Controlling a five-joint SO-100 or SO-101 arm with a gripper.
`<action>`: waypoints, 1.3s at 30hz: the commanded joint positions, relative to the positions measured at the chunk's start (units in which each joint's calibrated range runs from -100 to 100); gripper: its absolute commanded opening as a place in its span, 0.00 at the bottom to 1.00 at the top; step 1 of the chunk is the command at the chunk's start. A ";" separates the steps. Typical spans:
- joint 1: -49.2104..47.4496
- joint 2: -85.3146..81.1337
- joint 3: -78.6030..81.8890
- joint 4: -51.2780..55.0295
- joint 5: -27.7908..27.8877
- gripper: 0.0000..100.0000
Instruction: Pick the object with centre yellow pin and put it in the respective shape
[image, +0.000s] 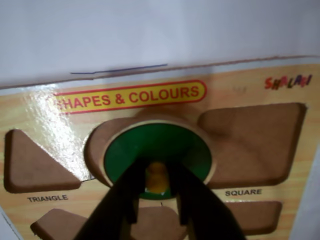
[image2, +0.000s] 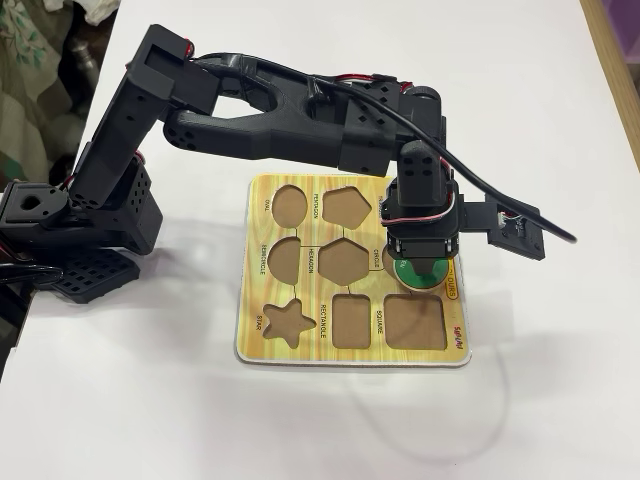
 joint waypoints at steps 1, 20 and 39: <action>-0.17 -1.07 -2.52 -0.74 0.01 0.01; -7.40 -1.15 -1.89 0.12 -0.41 0.01; -3.69 -1.74 2.25 -0.65 0.17 0.01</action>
